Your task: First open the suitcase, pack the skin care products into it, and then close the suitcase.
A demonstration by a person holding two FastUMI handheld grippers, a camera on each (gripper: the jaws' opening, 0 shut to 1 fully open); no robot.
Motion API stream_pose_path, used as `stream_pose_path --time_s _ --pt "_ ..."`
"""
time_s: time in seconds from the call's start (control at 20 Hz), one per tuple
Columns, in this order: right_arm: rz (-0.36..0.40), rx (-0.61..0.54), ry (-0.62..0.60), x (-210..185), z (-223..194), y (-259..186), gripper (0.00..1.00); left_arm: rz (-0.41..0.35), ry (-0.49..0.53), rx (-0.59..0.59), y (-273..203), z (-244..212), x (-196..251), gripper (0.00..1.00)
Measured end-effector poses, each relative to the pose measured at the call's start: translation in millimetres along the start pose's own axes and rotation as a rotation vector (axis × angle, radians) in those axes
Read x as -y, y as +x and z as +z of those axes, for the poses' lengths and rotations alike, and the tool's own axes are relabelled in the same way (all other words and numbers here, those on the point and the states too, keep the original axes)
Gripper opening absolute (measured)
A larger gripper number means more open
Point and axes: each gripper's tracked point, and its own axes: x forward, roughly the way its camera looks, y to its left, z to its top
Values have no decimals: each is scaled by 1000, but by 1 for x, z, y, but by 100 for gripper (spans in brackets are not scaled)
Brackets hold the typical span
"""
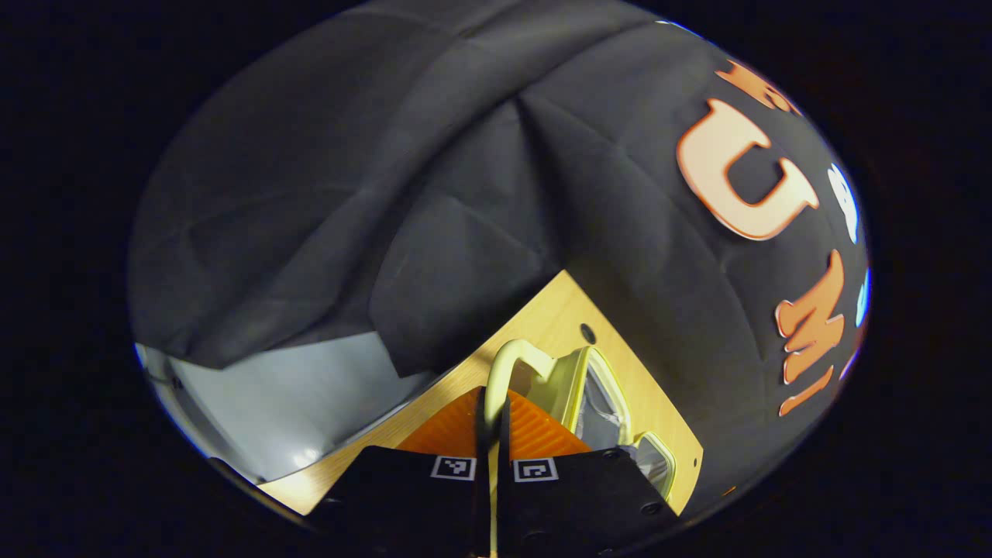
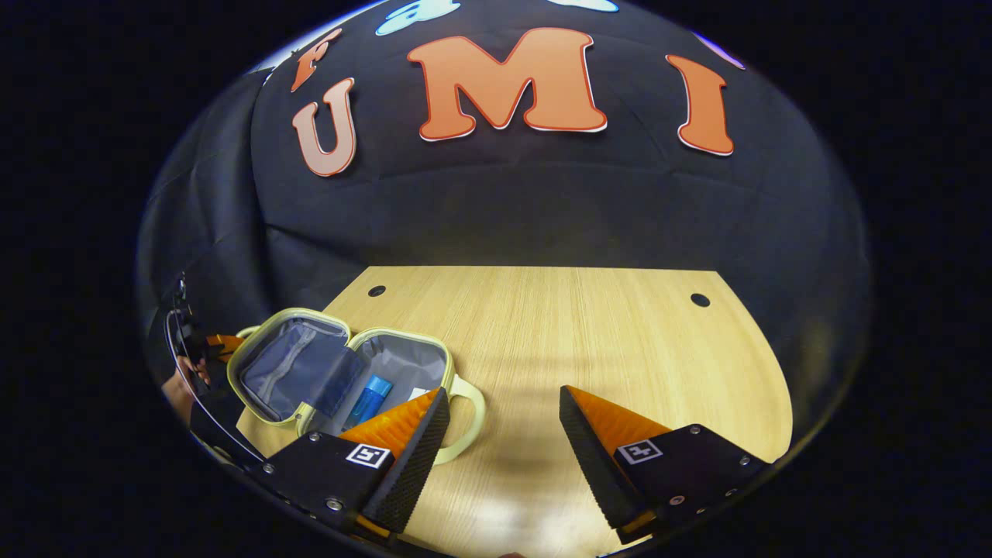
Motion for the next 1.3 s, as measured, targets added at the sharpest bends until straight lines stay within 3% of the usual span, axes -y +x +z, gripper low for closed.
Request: stream_pose_path --time_s 0.25,0.55,0.9,1.3 --pt "41 31 -29 16 10 -1 92 -80 160 81 -44 29 82 3" --pt "103 61 -28 27 22 -2 92 -197 272 111 -87 21 180 3" --pt "140 78 -20 51 16 -10 92 -320 401 86 -115 -26 287 3" --pt "105 158 8 100 27 -29 92 -398 445 26 -125 -106 360 3"
